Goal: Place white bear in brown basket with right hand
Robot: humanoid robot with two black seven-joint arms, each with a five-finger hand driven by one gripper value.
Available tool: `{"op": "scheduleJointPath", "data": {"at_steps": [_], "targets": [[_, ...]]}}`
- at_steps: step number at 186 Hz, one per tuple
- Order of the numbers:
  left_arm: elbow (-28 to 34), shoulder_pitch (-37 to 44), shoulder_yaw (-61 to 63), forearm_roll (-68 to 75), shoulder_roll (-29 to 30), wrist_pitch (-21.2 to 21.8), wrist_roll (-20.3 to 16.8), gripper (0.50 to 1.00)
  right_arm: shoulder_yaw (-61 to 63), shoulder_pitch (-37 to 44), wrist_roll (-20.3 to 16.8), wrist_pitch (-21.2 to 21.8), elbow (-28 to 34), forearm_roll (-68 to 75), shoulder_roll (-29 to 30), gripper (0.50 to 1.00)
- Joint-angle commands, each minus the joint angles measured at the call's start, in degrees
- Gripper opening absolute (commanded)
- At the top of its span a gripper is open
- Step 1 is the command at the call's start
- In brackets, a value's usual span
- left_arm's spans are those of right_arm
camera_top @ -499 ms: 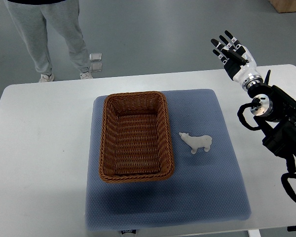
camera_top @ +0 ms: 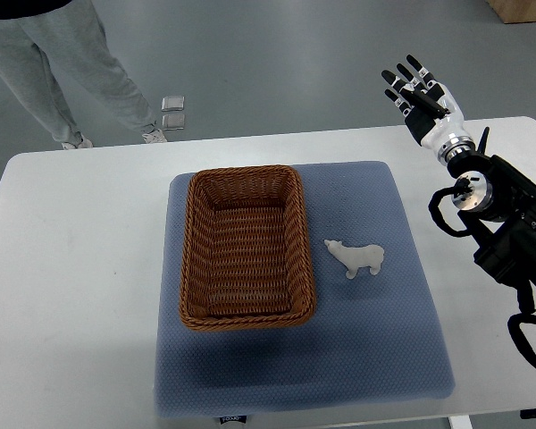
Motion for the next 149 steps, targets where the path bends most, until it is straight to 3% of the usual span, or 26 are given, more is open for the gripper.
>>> {"op": "scheduleJointPath", "data": {"at_steps": [1, 149], "targets": [[-0.1, 0.0, 0.0, 0.0, 0.0, 0.0, 0.0, 1.000, 0.0, 0.0, 0.0, 0.0, 0.0, 0.0, -0.1, 0.924], [-0.1, -0.1, 0.1, 0.0, 0.0, 0.0, 0.0, 1.000, 0.0, -0.1, 0.0, 0.0, 0.3, 0.0, -0.7, 0.924]]}}
